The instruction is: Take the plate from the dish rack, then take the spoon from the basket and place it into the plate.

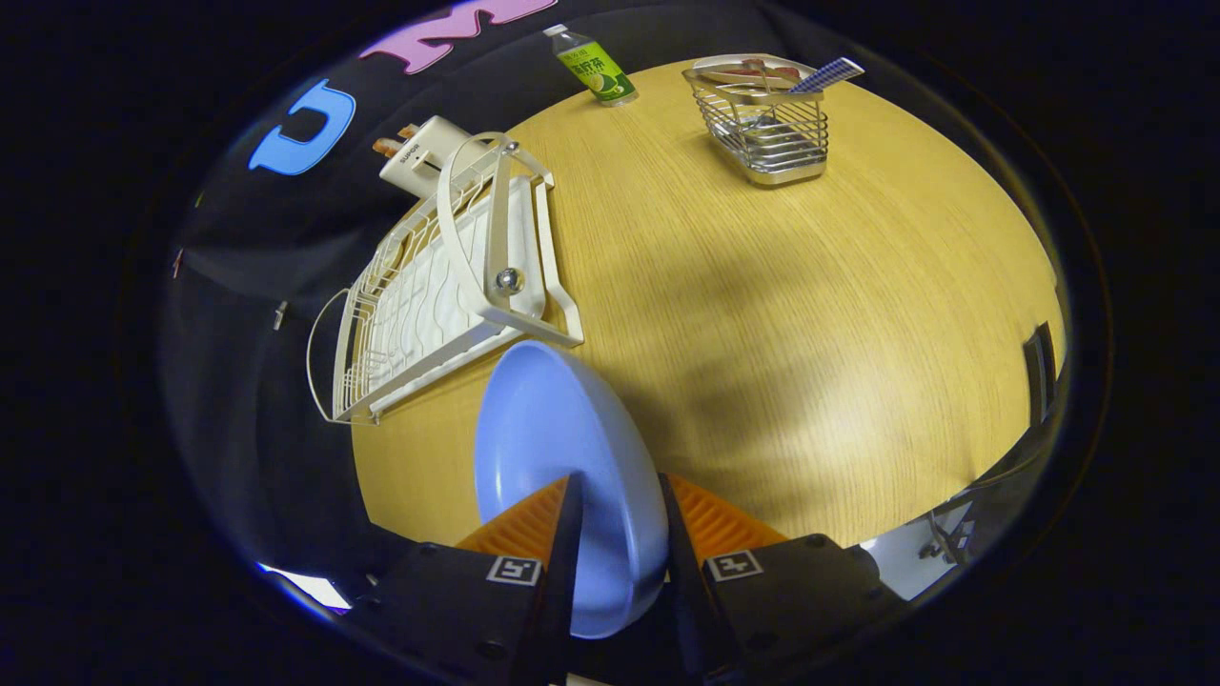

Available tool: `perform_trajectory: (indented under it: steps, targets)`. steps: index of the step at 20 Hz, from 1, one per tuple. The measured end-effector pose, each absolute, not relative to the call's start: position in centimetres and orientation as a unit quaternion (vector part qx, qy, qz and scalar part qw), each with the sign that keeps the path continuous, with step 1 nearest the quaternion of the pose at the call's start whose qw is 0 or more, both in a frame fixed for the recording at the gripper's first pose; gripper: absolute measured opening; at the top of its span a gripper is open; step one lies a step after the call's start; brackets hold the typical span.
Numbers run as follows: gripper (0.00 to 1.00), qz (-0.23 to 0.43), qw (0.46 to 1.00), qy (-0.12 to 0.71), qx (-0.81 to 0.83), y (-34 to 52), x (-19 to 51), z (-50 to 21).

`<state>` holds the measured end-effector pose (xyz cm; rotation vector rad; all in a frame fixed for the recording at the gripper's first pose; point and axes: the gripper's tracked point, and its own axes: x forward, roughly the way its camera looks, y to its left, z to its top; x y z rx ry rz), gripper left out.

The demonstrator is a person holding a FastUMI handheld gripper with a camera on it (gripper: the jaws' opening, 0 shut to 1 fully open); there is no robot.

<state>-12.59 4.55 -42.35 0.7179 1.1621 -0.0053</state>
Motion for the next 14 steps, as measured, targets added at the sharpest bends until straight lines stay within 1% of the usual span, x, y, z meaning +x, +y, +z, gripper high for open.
perform_trajectory:
  steps: [4, 6, 7, 8, 10, 11, 12, 13, 14]
  targets:
    - [0.5, -0.008, 0.781, 0.525, 0.339, 3.7, -11.9, -41.9]
    - [0.5, 0.005, 0.79, 0.516, 0.331, 3.4, -11.6, -41.1]
    - [0.55, 0.021, 0.799, 0.501, 0.332, 3.7, -11.1, -40.3]
    - [0.57, 0.036, 0.807, 0.489, 0.329, 3.8, -10.8, -39.4]
    - [0.63, 0.063, 0.822, 0.471, 0.313, 4.0, -10.7, -37.9]
    - [0.7, 0.08, 0.831, 0.457, 0.308, 4.2, -10.6, -36.7]
    - [0.74, 0.101, 0.841, 0.432, 0.31, 4.6, -10.0, -34.9]
    - [0.82, 0.12, 0.852, 0.407, 0.308, 4.8, -9.7, -33.2]
    - [0.87, 0.135, 0.862, 0.385, 0.3, 4.8, -9.4, -31.7]
